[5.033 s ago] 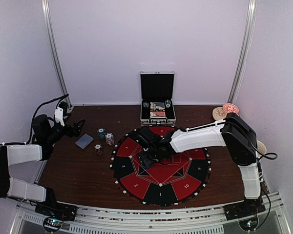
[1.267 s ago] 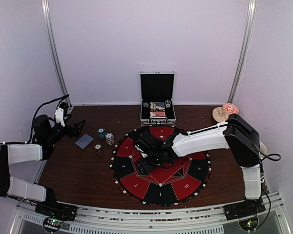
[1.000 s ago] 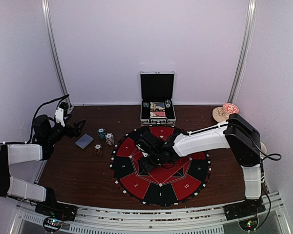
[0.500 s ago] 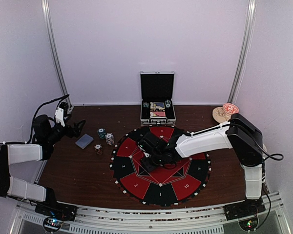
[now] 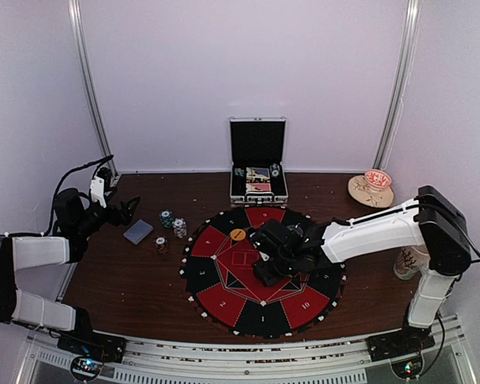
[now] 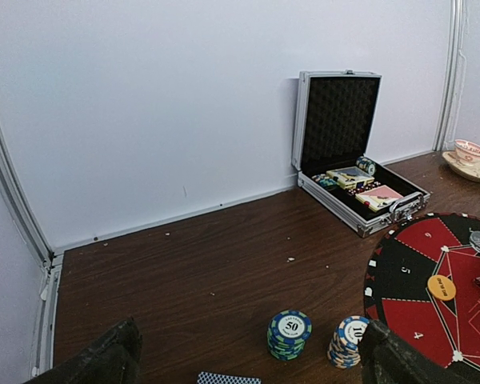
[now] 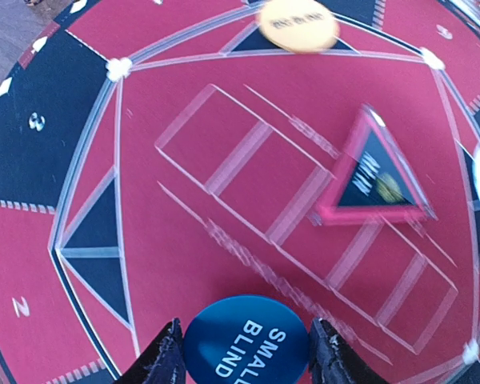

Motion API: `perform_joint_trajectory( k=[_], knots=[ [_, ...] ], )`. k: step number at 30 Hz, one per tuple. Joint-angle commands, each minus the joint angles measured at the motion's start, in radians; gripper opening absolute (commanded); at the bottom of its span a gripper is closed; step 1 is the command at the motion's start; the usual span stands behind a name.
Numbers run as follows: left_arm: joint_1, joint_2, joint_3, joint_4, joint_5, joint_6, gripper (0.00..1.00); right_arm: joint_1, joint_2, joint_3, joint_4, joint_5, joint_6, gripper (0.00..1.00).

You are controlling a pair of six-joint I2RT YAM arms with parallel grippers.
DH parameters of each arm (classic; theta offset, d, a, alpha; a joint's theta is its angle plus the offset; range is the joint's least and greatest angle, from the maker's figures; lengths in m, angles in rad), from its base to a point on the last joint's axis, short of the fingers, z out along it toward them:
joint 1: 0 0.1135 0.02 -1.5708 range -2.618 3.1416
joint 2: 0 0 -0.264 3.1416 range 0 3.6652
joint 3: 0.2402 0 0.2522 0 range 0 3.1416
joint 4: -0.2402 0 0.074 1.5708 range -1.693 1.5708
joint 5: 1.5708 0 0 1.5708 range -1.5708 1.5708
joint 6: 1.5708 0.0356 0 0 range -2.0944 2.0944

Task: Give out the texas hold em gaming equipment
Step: Pick up the small blind button from the poker table mat, then place the small blind button at position9.

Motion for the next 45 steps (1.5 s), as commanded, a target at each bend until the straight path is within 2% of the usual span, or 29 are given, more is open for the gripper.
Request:
perform_joint_trajectory(
  k=[1, 7, 14, 23, 39, 41, 45],
  knots=[
    [0.005, 0.001, 0.016, 0.043, -0.004, 0.011, 0.98, -0.011, -0.117, -0.117, 0.028, 0.065, 0.052, 0.5],
    [0.005, 0.003, 0.017, 0.043, -0.007, 0.012, 0.98, -0.033, -0.252, -0.268, 0.062, 0.083, 0.084, 0.5],
    [0.005, 0.008, 0.017, 0.043, -0.011, 0.011, 0.98, -0.05, -0.294, -0.354, 0.087, 0.083, 0.085, 0.5],
    [0.006, 0.008, 0.017, 0.043, -0.012, 0.012, 0.98, -0.08, -0.285, -0.373, 0.079, 0.129, 0.094, 0.51],
    [0.006, 0.011, 0.019, 0.043, -0.012, 0.014, 0.98, -0.103, -0.211, -0.37, 0.102, 0.097, 0.073, 0.54],
    [0.005, 0.012, 0.019, 0.043, -0.012, 0.014, 0.98, -0.103, -0.207, -0.369, 0.099, 0.093, 0.072, 0.56],
    [0.006, 0.012, 0.019, 0.043, -0.012, 0.015, 0.98, -0.103, -0.225, -0.348, 0.072, 0.092, 0.071, 0.73]
  ],
)
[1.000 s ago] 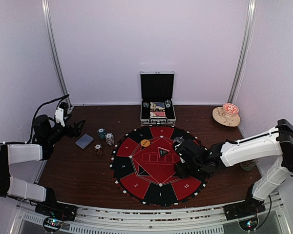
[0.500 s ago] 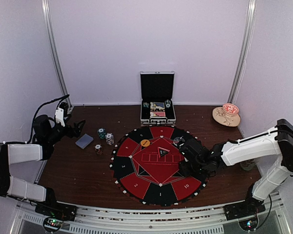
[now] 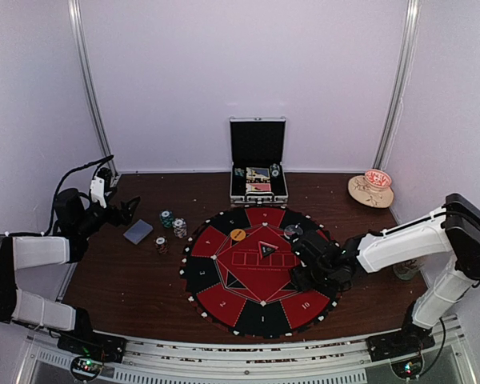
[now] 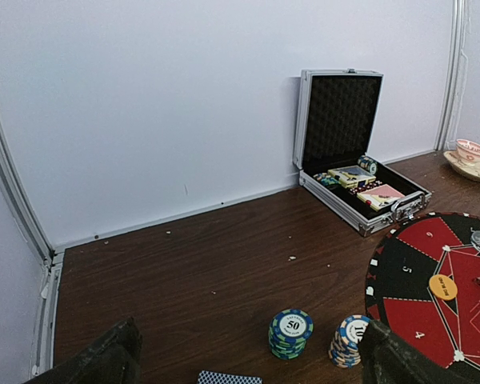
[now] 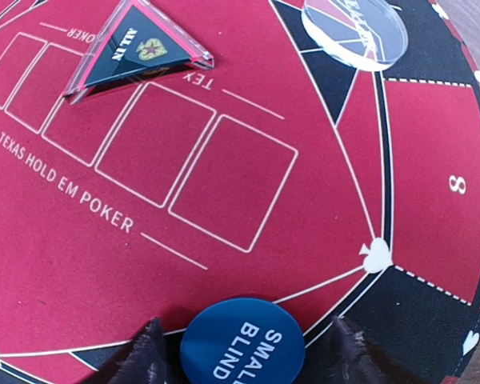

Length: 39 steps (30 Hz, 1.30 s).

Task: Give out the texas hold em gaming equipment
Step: Place the small blind button at position9, then pick up the all-in button from the poker table mat.

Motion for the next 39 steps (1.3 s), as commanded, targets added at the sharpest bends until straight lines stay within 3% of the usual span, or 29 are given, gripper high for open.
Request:
perform_joint_trajectory(
  k=[1, 9, 15, 23, 29, 39],
  knots=[
    [0.006, 0.009, 0.02, 0.044, -0.007, 0.013, 0.98, -0.002, -0.017, 0.031, -0.037, 0.002, -0.006, 0.76],
    [0.006, 0.013, 0.022, 0.042, -0.007, 0.012, 0.98, -0.001, -0.105, 0.182, -0.109, 0.02, -0.048, 0.86],
    [0.006, 0.009, 0.02, 0.042, -0.005, 0.012, 0.98, -0.001, 0.073, 0.342, -0.061, 0.061, -0.057, 0.86],
    [0.006, 0.004, 0.021, 0.042, -0.004, 0.014, 0.98, -0.034, 0.346, 0.561, -0.022, 0.075, 0.014, 0.76],
    [0.005, 0.006, 0.019, 0.044, 0.002, 0.016, 0.98, -0.108, 0.401, 0.541, 0.055, -0.04, 0.035, 0.7],
    [0.006, 0.0, 0.017, 0.044, -0.001, 0.016, 0.98, -0.103, 0.462, 0.548, 0.034, -0.245, -0.005, 0.59]
  ],
)
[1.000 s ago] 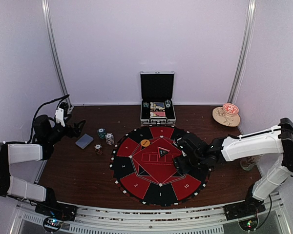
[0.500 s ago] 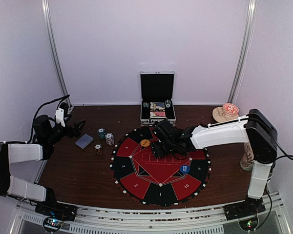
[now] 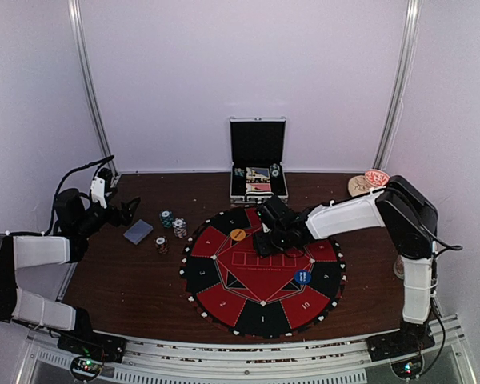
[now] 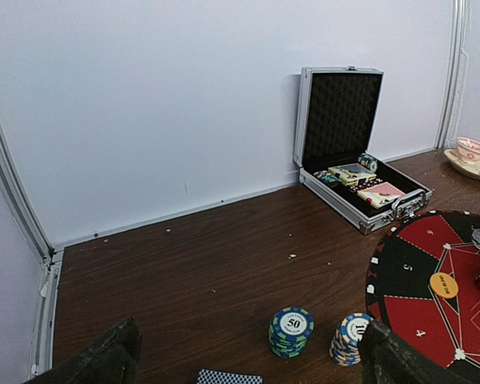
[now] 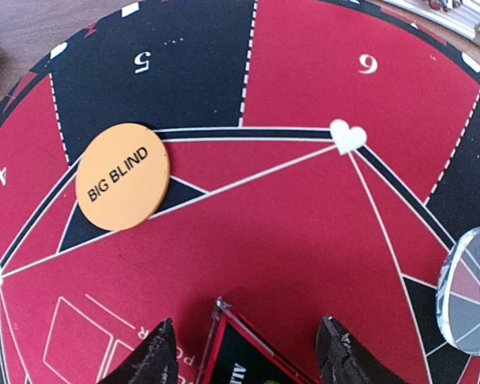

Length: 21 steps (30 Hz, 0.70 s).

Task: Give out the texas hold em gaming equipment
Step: Pick up the all-in button from the poker table mat, then place the all-in button at position 2.

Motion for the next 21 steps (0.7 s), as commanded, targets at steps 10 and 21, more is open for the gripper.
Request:
perform_joint_trajectory(
  k=[10, 21],
  knots=[
    [0.006, -0.004, 0.017, 0.044, -0.002, 0.014, 0.98, 0.118, -0.085, -0.113, 0.005, -0.118, 0.033, 0.45],
    [0.005, -0.005, 0.019, 0.04, -0.001, 0.011, 0.98, 0.34, -0.155, -0.17, 0.038, -0.08, 0.108, 0.43]
  ],
)
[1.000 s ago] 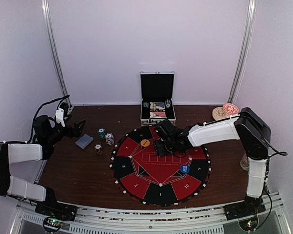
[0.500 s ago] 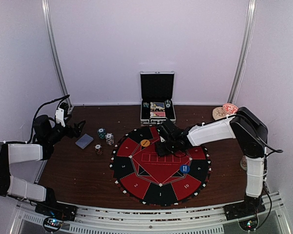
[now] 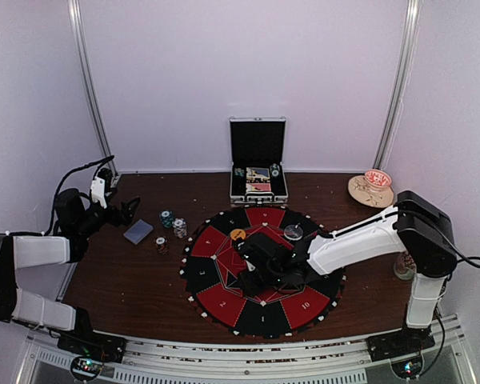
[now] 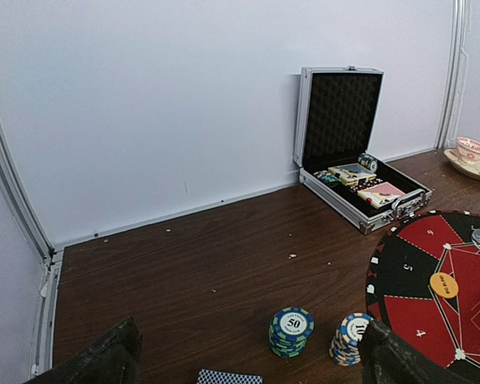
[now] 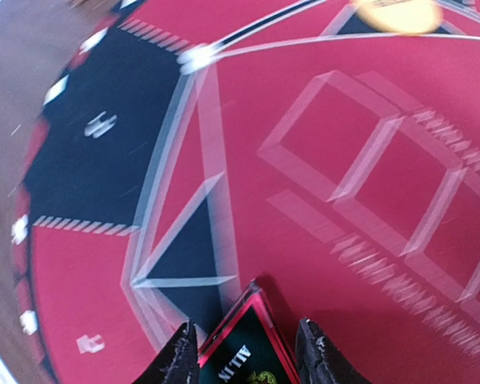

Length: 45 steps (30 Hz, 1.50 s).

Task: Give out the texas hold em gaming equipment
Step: Place the all-in button at position 2, then pick up the pile of poker chips from the pile of poker chips.

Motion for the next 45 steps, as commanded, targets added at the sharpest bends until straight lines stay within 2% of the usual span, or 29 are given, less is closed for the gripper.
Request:
perform_joint_trajectory(
  k=[1, 6, 9, 13, 17, 23, 28, 33, 40, 45],
  knots=[
    [0.006, -0.005, 0.019, 0.04, -0.002, 0.012, 0.98, 0.086, -0.02, 0.02, -0.005, -0.018, 0.035, 0.43],
    [0.005, -0.004, 0.018, 0.039, -0.004, 0.012, 0.98, 0.165, -0.015, 0.079, -0.041, -0.024, 0.022, 0.48],
    [0.006, -0.005, 0.019, 0.04, -0.003, 0.011, 0.98, 0.177, -0.056, 0.09, -0.066, 0.026, 0.021, 0.63],
    [0.006, -0.002, 0.02, 0.039, 0.0, 0.011, 0.98, 0.174, -0.146, 0.1, -0.112, 0.145, -0.007, 0.74],
    [0.005, -0.003, 0.02, 0.039, 0.0, 0.011, 0.98, 0.173, -0.214, 0.139, -0.164, 0.28, -0.065, 0.99],
    [0.005, 0.004, 0.023, 0.037, 0.011, 0.015, 0.98, 0.146, -0.254, 0.172, -0.203, 0.445, -0.151, 1.0],
    [0.005, 0.015, 0.031, 0.022, 0.06, 0.034, 0.98, 0.079, -0.258, 0.169, -0.209, 0.461, -0.184, 1.0],
    [0.005, 0.035, 0.055, -0.037, 0.188, 0.081, 0.98, 0.018, -0.262, 0.128, -0.166, 0.467, -0.219, 1.0],
    [-0.002, 0.095, 0.118, -0.154, 0.378, 0.162, 0.98, -0.053, -0.306, -0.025, -0.047, 0.492, -0.237, 1.0],
    [-0.035, 0.134, 0.149, -0.225, 0.362, 0.217, 0.98, -0.084, -0.334, -0.074, -0.012, 0.468, -0.224, 1.0]
  ],
)
